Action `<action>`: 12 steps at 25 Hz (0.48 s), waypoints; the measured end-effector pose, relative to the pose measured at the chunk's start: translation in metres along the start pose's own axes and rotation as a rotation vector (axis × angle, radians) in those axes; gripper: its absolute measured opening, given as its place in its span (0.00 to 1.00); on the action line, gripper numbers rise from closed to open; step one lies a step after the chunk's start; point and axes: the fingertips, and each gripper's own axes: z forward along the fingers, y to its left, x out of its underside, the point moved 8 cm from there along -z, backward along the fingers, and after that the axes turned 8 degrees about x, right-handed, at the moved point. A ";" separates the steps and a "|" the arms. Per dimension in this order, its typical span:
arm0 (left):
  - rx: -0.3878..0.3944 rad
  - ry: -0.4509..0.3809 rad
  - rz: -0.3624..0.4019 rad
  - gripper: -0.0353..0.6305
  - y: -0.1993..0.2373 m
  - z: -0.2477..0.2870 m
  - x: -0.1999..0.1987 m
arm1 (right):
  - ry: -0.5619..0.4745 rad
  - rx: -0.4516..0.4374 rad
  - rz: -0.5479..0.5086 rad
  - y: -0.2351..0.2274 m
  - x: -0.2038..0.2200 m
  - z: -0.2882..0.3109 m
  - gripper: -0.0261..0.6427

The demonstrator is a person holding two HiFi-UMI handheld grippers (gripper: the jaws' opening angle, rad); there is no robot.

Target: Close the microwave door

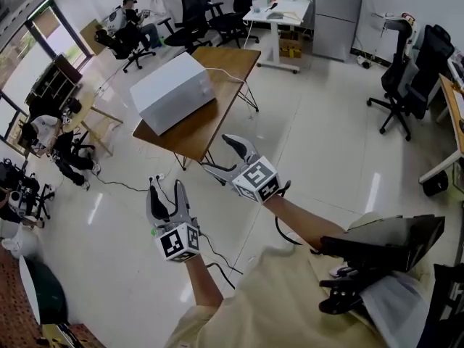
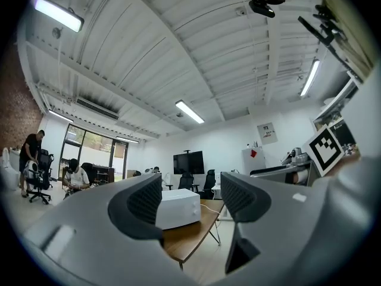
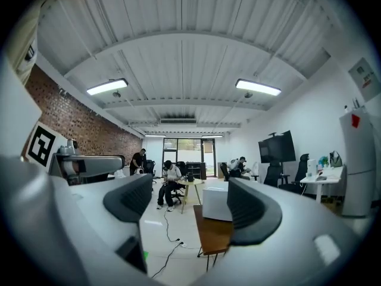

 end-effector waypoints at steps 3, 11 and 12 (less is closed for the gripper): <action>0.009 0.001 -0.007 0.51 0.003 0.001 -0.002 | -0.006 -0.001 -0.013 0.005 -0.006 0.002 0.61; 0.018 -0.004 -0.004 0.51 0.009 0.013 0.005 | -0.021 -0.003 -0.033 -0.002 -0.013 0.015 0.61; 0.020 0.004 -0.002 0.51 0.005 0.015 0.007 | -0.027 -0.003 -0.027 -0.007 -0.013 0.012 0.61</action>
